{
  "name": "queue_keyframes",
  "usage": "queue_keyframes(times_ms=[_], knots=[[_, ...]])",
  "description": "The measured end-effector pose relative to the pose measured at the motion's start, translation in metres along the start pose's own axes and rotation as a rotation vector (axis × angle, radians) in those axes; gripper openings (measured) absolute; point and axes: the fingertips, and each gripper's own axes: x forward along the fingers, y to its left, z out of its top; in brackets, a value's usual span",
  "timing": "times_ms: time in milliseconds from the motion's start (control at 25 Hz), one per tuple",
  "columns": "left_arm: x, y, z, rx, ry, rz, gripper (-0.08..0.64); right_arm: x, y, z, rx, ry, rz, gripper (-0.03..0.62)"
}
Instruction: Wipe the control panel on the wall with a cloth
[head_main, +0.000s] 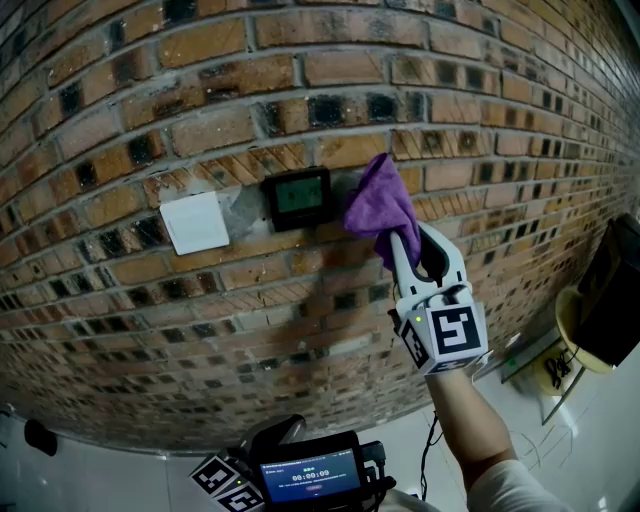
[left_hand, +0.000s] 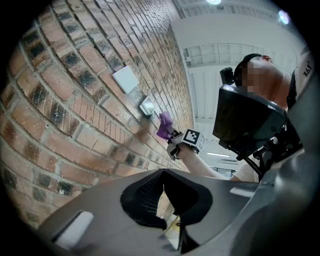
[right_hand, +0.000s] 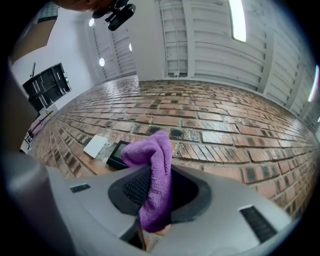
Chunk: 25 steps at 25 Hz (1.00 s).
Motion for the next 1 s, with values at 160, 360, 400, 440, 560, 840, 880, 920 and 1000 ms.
queue_keyframes(times_ms=[160,360,400,440,560,840,880,920,1000], knots=[[0.001,0.001,0.000,-0.002,0.001,0.001,-0.012,-0.009,0.001,0.000,0.001,0.004,0.005,0.106],[0.003,0.000,0.000,-0.001,0.002,-0.004,-0.012,-0.020,0.007,0.001,-0.008,0.012,0.030,0.106],[0.003,0.000,0.000,-0.001,0.002,-0.005,-0.012,-0.023,0.008,0.001,-0.007,0.014,0.033,0.106],[0.004,0.000,-0.001,-0.001,0.002,-0.005,-0.012,-0.026,0.009,0.001,-0.006,0.015,0.036,0.106],[0.005,-0.001,-0.001,-0.003,0.005,-0.006,-0.012,-0.036,0.013,0.000,-0.003,0.023,0.047,0.106],[0.005,-0.002,-0.002,-0.005,0.004,-0.003,-0.012,-0.054,0.022,-0.010,0.011,0.059,0.071,0.106],[0.003,-0.001,-0.003,-0.005,0.003,0.001,-0.012,-0.057,0.023,-0.012,0.015,0.066,0.075,0.106],[0.002,0.000,-0.004,-0.005,0.001,0.005,-0.012,-0.060,0.024,-0.014,0.019,0.073,0.079,0.106],[0.002,0.001,-0.004,-0.003,-0.003,0.007,-0.012,-0.065,0.026,-0.019,0.026,0.086,0.084,0.106]])
